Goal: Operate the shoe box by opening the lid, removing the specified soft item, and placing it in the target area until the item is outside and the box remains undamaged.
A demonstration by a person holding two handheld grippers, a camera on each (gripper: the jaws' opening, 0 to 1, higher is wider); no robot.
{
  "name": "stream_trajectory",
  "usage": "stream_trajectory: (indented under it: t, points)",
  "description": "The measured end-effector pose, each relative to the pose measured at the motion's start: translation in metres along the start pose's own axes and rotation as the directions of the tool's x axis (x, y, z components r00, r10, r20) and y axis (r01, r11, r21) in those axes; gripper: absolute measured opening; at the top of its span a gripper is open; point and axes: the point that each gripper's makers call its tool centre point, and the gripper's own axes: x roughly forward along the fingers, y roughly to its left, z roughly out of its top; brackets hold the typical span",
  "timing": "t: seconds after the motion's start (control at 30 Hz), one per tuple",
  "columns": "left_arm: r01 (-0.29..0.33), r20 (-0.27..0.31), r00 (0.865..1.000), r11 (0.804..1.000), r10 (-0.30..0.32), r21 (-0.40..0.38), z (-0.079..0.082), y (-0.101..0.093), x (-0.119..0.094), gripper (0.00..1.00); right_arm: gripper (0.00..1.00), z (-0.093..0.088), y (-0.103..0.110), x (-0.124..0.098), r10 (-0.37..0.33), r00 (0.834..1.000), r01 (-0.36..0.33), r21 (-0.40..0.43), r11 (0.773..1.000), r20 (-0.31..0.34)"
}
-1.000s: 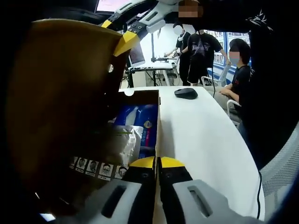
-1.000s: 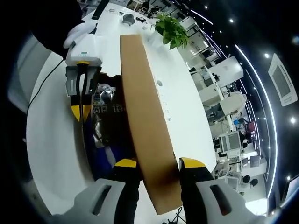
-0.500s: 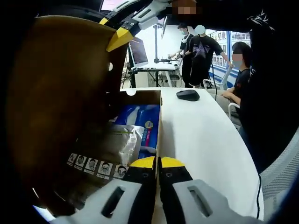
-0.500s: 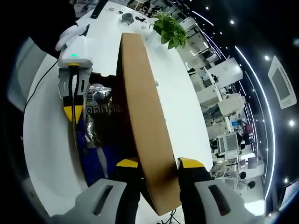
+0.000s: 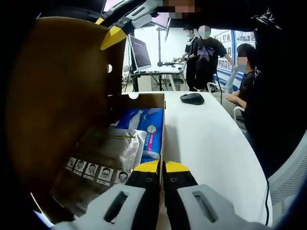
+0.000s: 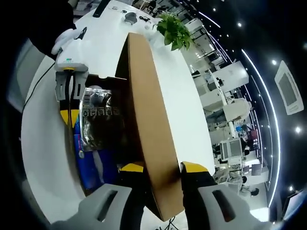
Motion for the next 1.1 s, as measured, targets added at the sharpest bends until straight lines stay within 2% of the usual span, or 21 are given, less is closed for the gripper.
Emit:
stream_trajectory:
  t: [0.2,0.63,0.77,0.83,0.9,1.1]
  points:
    - [0.006,-0.005,1.0,1.0,-0.006,-0.002,-0.001,0.001,0.001,0.01,0.23,0.004,-0.003,-0.004,-0.011,1.0,0.011,-0.037,0.999,0.018]
    - [-0.007,0.013,1.0,1.0,0.008,-0.012,0.001,0.002,0.0,0.01,0.2,0.007,-0.01,-0.002,-0.02,1.0,0.022,-0.057,0.998,0.022]
    - [-0.001,0.052,0.999,0.996,0.006,-0.092,0.003,0.003,-0.001,0.01,0.19,0.006,-0.014,0.001,-0.021,0.999,0.023,-0.066,0.998,0.027]
    - [-0.001,0.039,0.999,0.998,0.004,-0.063,0.002,0.002,-0.001,0.01,0.19,0.007,-0.017,0.003,-0.024,0.999,0.026,-0.063,0.998,0.028]
    - [-0.001,0.037,0.999,0.998,0.003,-0.065,0.003,0.002,-0.001,0.01,0.19,0.007,-0.019,0.004,-0.024,0.999,0.025,-0.046,0.999,0.031]
    - [-0.002,0.035,0.999,0.998,0.004,-0.055,0.002,0.001,-0.001,0.01,0.18,0.006,-0.023,0.009,-0.017,0.999,0.019,-0.064,0.998,0.032]
